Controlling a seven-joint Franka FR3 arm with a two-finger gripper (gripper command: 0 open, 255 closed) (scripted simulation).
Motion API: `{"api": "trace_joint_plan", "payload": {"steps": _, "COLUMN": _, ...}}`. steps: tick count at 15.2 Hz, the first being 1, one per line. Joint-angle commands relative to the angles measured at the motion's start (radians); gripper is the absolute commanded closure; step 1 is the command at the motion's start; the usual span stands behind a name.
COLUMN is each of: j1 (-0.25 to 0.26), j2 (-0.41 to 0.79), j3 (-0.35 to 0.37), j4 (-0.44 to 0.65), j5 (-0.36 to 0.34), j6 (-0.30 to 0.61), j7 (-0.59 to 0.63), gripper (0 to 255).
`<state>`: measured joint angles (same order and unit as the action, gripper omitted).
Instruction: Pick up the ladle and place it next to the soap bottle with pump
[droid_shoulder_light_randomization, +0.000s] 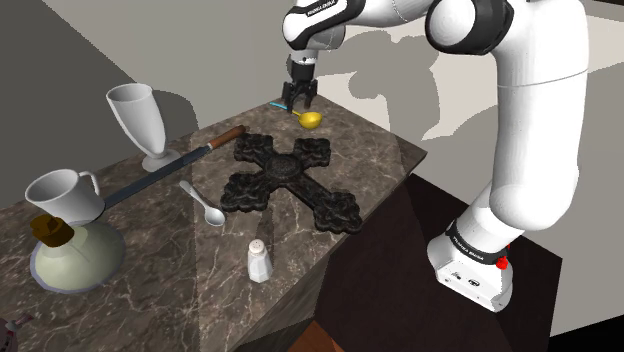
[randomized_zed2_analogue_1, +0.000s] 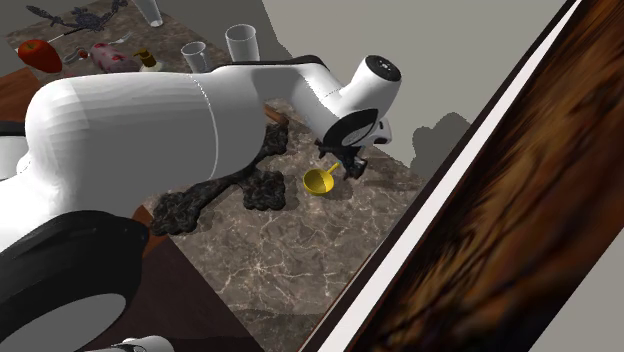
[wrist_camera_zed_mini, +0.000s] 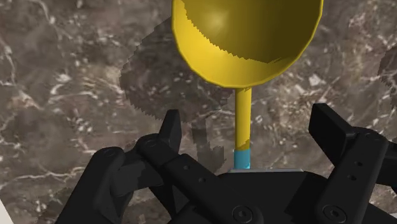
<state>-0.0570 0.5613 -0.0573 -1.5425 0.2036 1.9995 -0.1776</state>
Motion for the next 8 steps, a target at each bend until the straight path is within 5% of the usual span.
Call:
{"api": "trace_joint_plan", "payload": {"steps": 1, "j1": 0.003, "j2": 0.011, "j3": 0.002, "j4": -0.009, "j5": 0.003, "j6": 0.021, "j7": 0.001, "gripper": 0}}
{"api": "trace_joint_plan", "payload": {"steps": 8, "j1": 0.007, "j2": 0.028, "j3": 0.005, "j4": -0.032, "j5": 0.007, "j6": 0.061, "j7": -0.002, "gripper": 0}}
